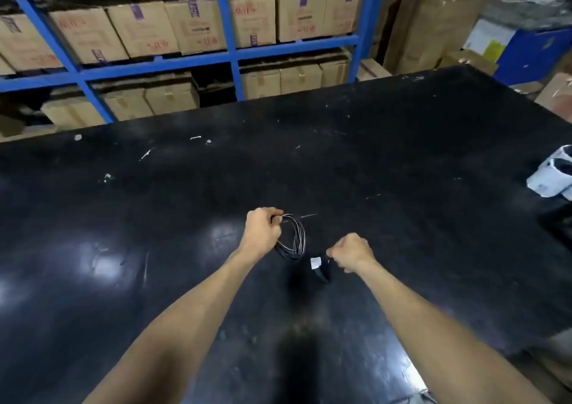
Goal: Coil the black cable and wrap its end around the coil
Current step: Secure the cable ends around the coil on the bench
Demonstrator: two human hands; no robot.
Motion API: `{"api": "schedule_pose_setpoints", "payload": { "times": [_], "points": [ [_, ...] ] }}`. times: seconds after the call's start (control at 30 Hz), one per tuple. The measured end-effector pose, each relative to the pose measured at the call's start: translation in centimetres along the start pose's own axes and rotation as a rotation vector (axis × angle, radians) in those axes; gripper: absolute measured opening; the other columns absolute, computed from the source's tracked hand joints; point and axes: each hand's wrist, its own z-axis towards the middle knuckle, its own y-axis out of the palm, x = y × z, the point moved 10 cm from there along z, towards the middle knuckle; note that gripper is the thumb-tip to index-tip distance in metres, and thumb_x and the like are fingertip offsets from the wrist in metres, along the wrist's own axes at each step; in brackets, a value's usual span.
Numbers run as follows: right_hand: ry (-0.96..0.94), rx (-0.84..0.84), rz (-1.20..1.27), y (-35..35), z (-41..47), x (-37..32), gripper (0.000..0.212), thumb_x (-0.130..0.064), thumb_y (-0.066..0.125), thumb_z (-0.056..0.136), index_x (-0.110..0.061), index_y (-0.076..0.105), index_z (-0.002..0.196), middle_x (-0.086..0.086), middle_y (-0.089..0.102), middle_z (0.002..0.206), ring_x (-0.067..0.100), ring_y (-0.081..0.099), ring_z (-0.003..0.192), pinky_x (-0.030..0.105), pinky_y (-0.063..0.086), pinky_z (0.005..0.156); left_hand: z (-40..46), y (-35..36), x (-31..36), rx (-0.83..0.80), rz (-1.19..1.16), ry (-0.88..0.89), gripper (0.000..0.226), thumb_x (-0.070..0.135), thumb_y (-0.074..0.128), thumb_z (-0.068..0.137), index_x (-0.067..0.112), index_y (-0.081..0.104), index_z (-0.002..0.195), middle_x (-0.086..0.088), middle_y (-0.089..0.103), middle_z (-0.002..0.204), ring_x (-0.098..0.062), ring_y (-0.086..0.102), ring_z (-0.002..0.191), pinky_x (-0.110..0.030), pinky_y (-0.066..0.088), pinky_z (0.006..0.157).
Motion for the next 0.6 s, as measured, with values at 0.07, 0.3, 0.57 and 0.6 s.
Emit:
{"api": "schedule_pose_setpoints", "payload": {
  "times": [0.07,0.3,0.57,0.6],
  "points": [
    [0.042,-0.018,-0.071,1.9,0.1,1.4,0.024,-0.037,0.070,0.079,-0.015,0.078,0.083,0.009,0.078,0.092,0.029,0.077,0.080,0.036,0.064,0.078,0.0,0.8,-0.8,-0.007,0.043,-0.014,0.027,0.003,0.053,0.094,0.001,0.075,0.111,-0.022,0.076,0.098,-0.034,0.073,0.093,-0.032,0.056,0.085],
    [-0.291,0.101,-0.555,6.6,0.5,-2.4,0.059,-0.057,0.070,0.085,-0.016,0.056,0.125,0.008,0.065,0.123,0.034,0.068,0.111,0.039,0.052,0.086,1.6,2.6,-1.9,-0.031,0.150,-0.025,0.030,0.005,0.053,0.095,0.003,0.073,0.116,-0.015,0.074,0.116,-0.027,0.068,0.109,-0.018,0.044,0.092],
    [-0.202,0.085,-0.523,5.4,2.7,-2.0,0.026,-0.024,0.060,0.093,-0.014,0.071,0.115,0.012,0.073,0.118,0.036,0.068,0.112,0.035,0.053,0.088,3.1,2.9,-2.2,-0.037,0.190,-0.026,0.030,0.005,0.052,0.094,0.002,0.074,0.115,-0.017,0.075,0.113,-0.029,0.068,0.108,-0.027,0.048,0.098],
    [-0.174,0.099,-0.406,4.5,2.8,-1.7,0.025,-0.027,0.061,0.093,-0.018,0.074,0.112,0.011,0.074,0.115,0.036,0.068,0.111,0.034,0.052,0.087,3.2,2.9,-2.1,-0.031,0.188,-0.024,0.030,0.004,0.053,0.094,0.002,0.074,0.115,-0.017,0.075,0.112,-0.029,0.068,0.107,-0.027,0.048,0.098]
  ]
}}
